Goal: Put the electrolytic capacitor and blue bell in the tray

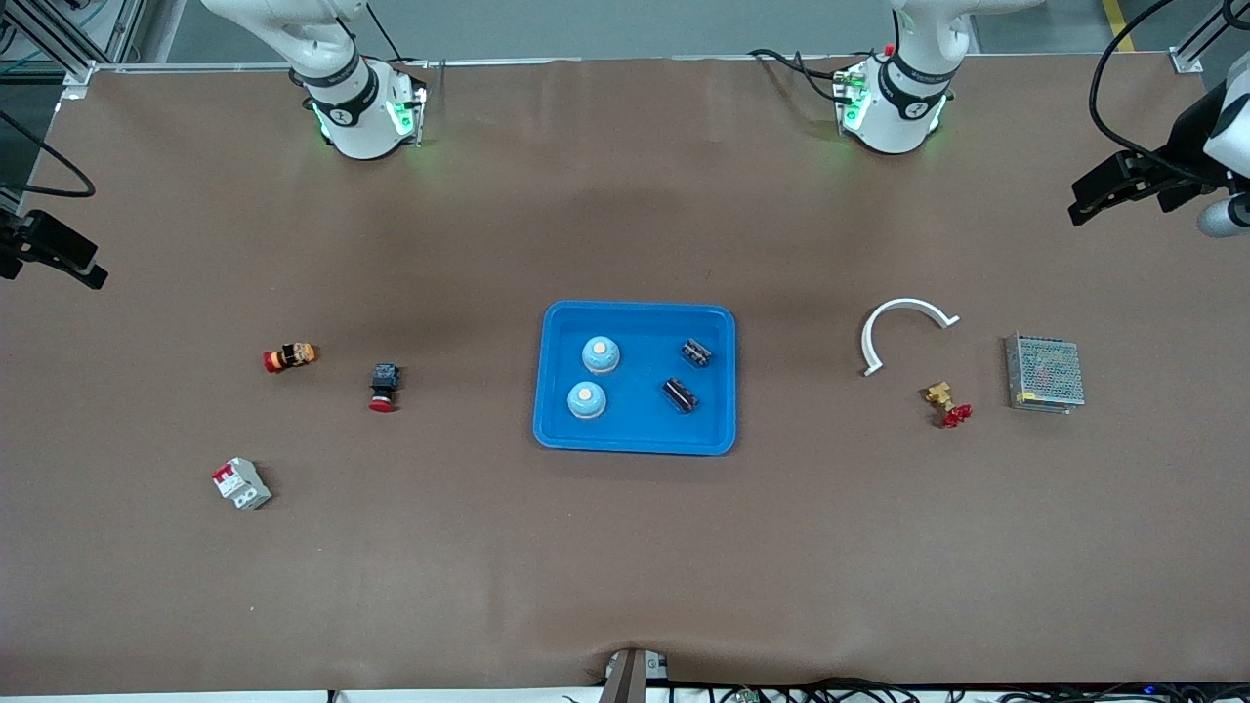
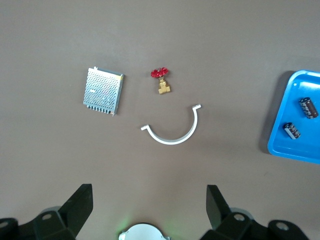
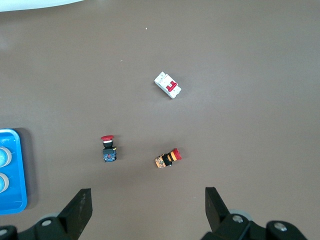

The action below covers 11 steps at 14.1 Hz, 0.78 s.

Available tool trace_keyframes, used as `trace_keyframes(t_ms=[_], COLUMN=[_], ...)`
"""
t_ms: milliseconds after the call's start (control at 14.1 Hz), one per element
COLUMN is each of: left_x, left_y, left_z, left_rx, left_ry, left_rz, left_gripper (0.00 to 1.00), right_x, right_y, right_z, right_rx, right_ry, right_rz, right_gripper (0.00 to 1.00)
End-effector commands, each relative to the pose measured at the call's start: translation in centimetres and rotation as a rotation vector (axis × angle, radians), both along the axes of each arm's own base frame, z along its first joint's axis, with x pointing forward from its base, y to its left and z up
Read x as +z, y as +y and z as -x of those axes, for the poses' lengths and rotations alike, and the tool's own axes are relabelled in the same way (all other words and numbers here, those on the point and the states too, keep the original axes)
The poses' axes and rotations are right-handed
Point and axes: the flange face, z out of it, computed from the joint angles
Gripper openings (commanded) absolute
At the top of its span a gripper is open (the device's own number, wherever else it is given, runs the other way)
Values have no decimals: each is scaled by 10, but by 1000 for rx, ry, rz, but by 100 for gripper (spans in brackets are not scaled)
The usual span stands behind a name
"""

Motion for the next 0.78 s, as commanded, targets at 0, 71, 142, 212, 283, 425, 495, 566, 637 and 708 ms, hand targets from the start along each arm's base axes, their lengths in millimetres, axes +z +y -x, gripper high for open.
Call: trace_keyframes(t_ms=[0,71,142,212,283,425,495,566,637,708], left_x=[8,7,10,10,10,11,12,15,15,15], left_y=[-5,-6,-11,-14,-14,-18,-18,-17,-17,-17], left_z=[7,8,14,14,14,12,12,12,11,10], left_rx=[-19,-12,-22,-26,-29,-36,-39,-40,-41,-40], left_ry=[4,8,8,9,6,3,0,-6,-10,-18], left_rz=[-15,-16,-18,-19,-19,-18,-17,-18,-14,-12], left_gripper=[100,100,100,100,100,100,100,100,100,100], right_x=[5,5,6,6,6,7,7,7,7,9], right_y=[-3,-2,-1,-1,-1,2,2,4,2,1], right_z=[-4,-4,-4,-4,-4,-4,-4,-4,-4,-4], right_rx=[-10,-9,-7,-7,-7,-1,-1,2,-3,-4], right_ry=[-10,-10,-13,-11,-10,-13,-13,-13,-13,-17], right_rz=[-18,-18,-17,-18,-18,-17,-17,-17,-17,-17], right_gripper=[100,100,100,100,100,100,100,100,100,100])
